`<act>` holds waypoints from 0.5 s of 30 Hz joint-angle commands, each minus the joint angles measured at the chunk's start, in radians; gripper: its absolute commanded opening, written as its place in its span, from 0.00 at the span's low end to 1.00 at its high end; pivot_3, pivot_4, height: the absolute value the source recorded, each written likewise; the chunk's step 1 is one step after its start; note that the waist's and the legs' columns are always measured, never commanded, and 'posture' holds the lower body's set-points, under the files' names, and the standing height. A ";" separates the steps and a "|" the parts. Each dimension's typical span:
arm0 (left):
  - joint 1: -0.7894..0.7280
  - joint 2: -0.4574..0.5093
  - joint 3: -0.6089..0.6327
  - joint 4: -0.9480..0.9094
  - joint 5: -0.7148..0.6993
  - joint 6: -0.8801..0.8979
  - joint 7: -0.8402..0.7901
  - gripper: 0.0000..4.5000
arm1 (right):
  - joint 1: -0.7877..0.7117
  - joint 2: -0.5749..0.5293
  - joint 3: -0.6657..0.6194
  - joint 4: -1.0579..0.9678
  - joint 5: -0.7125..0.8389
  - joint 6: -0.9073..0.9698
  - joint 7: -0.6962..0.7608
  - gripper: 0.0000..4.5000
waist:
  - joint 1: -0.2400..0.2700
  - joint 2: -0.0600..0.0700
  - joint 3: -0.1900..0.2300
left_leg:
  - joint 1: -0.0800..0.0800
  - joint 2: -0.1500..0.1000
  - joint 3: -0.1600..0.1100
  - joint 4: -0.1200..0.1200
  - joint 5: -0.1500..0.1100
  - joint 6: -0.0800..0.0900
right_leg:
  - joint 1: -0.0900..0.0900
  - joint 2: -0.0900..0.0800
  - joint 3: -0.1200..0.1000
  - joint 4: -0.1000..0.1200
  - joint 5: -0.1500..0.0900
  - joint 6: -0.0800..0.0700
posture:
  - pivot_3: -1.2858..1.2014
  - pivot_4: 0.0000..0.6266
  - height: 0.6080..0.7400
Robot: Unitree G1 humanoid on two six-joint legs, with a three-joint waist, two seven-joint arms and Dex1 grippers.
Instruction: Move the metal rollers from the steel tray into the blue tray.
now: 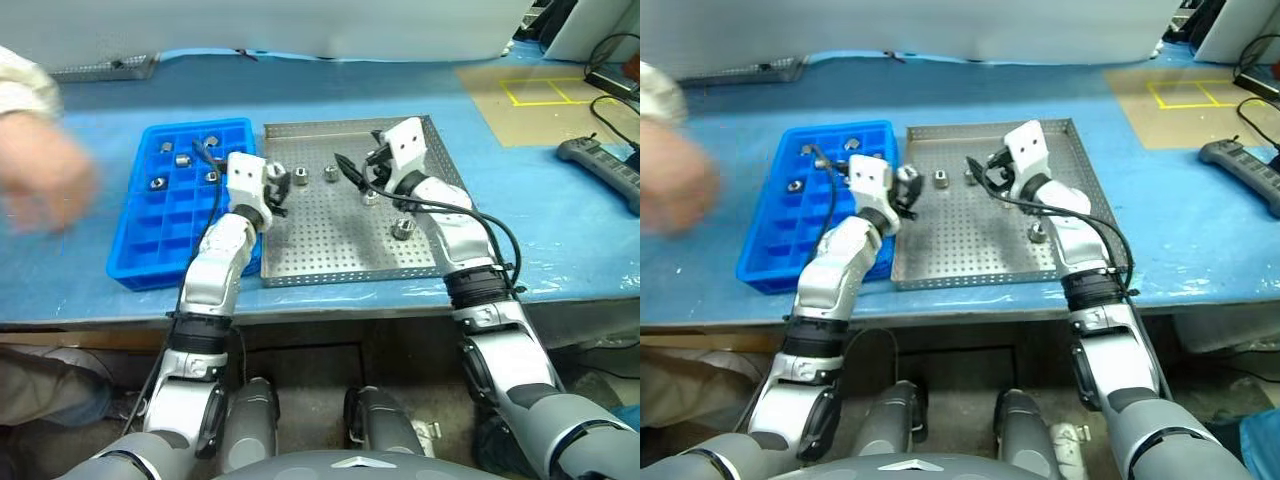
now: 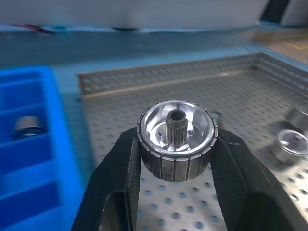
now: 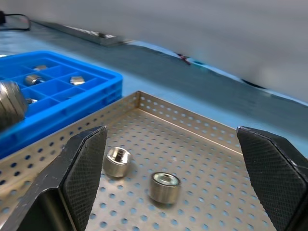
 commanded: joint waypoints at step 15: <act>0.200 0.004 0.107 -0.335 0.132 0.046 0.301 0.38 | -0.184 0.130 0.020 0.333 -0.020 -0.219 0.110 1.00 | 0.122 0.000 0.000 | -0.009 0.004 -0.002 0.004 0.001 -0.001 | -0.006 0.000 -0.005 0.001 0.001 -0.001 | 0.69 0.24 1.00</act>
